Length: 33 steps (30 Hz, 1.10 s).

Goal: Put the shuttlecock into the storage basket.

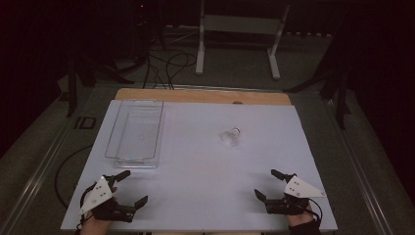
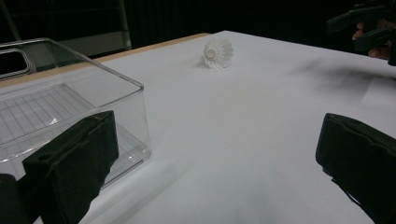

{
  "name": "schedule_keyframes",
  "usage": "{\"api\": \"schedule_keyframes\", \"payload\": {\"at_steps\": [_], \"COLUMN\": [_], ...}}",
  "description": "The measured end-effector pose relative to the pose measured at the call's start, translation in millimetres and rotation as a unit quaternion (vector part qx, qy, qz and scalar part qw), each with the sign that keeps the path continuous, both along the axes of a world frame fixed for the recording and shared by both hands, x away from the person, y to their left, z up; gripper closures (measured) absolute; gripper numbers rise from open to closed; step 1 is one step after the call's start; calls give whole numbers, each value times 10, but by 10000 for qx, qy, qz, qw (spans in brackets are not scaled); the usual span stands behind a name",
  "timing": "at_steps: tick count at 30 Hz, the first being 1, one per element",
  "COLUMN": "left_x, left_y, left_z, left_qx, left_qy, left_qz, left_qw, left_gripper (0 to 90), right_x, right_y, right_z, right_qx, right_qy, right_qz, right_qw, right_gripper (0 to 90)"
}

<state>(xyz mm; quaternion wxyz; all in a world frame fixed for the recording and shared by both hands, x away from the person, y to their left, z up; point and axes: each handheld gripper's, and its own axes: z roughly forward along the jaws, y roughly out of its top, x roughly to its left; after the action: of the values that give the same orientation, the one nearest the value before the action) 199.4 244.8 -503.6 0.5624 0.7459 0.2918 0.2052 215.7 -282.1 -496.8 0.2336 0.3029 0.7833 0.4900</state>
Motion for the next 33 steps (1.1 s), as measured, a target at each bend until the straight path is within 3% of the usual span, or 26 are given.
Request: {"api": "schedule_keyframes", "payload": {"at_steps": [19,24,31,33], "left_x": [-3,-23,-7,3], "left_y": [-8,-9,-3,-24], "left_z": [37,95,149,151], "left_qx": [59,236,323,400], "left_qy": [95,74,380,561], "left_qz": [-25,0,-97,-167], "left_qw": [9999,9997,9987,9975], "left_gripper": [2,3,2,2], "right_x": [-25,-41,-44,-47], "right_y": [27,42,38,41], "right_z": [33,44,53,53], "right_qx": [-5,-36,0,-9], "right_qy": [-106,-151,-151,-167], "right_qz": [49,94,94,89], "right_qw": [9999,9998,9998,9998], "right_gripper": [117,117,118,118]}}
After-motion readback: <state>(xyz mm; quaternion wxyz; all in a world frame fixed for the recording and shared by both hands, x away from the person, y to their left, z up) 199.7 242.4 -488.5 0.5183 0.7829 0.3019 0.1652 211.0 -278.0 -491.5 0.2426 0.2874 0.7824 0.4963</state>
